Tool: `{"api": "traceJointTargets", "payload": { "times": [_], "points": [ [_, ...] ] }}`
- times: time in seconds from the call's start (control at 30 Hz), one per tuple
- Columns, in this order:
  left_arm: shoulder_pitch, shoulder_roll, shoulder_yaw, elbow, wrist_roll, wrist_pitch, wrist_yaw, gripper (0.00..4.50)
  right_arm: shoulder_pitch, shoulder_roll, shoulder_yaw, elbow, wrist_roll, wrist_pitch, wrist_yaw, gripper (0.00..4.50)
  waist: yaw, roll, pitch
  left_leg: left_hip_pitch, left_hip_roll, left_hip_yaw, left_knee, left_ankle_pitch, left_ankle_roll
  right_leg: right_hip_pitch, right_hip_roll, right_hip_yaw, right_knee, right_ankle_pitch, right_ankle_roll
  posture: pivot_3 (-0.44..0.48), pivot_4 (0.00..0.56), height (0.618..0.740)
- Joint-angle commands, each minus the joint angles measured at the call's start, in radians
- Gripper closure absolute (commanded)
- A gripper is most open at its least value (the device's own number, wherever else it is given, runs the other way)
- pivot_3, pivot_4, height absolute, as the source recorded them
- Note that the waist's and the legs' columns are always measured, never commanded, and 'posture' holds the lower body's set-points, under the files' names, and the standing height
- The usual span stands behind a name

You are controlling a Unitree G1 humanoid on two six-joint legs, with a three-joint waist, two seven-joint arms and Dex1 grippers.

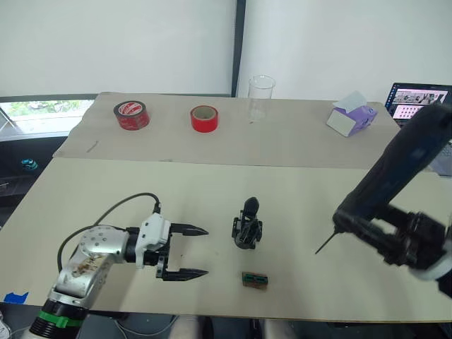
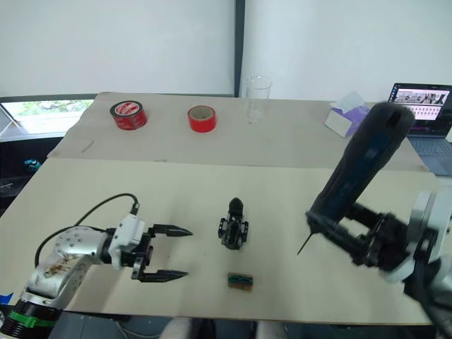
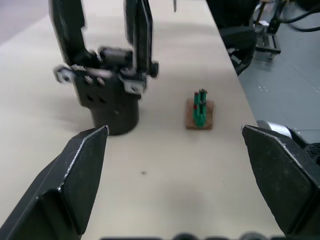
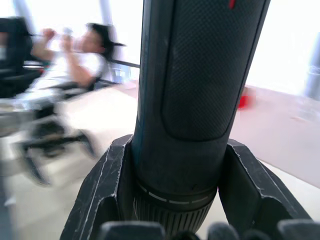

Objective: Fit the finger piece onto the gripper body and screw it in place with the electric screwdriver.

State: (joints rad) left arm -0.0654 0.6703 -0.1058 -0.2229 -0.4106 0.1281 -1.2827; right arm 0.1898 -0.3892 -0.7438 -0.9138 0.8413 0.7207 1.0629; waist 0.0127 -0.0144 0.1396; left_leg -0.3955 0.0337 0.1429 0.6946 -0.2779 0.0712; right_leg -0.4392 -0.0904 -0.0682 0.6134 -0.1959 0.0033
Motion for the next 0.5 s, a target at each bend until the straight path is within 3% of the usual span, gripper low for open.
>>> {"api": "traceJointTargets", "payload": {
  "times": [0.03,0.27,0.5],
  "points": [
    [0.028,-0.016,-0.05,-0.049,0.053,-0.017,0.048,0.0,0.007,0.023,0.128,-0.073,-0.001,-0.173,0.022,2.57,-0.005,0.0,0.0,0.0,0.0,0.0,0.0,0.0,0.0,0.0,0.0,0.0,0.001,0.0,0.0,0.0,0.15,0.74],
    [0.068,-0.088,-0.176,-0.079,0.167,-0.024,0.157,0.0,0.004,-0.03,0.411,0.003,-0.114,-0.347,0.086,2.57,0.002,0.0,0.0,0.004,0.0,0.001,0.0,-0.005,-0.006,0.001,-0.002,0.001,0.0,-0.004,-0.007,0.0,0.15,0.74],
    [0.082,-0.135,-0.25,-0.044,0.236,-0.037,0.23,0.0,-0.044,-0.088,0.514,0.11,-0.155,-0.446,0.095,2.57,0.0,0.0,0.0,0.004,0.0,0.002,0.0,-0.002,0.002,0.001,-0.003,0.001,0.0,-0.003,-0.008,0.0,0.15,0.74]
  ]
}}
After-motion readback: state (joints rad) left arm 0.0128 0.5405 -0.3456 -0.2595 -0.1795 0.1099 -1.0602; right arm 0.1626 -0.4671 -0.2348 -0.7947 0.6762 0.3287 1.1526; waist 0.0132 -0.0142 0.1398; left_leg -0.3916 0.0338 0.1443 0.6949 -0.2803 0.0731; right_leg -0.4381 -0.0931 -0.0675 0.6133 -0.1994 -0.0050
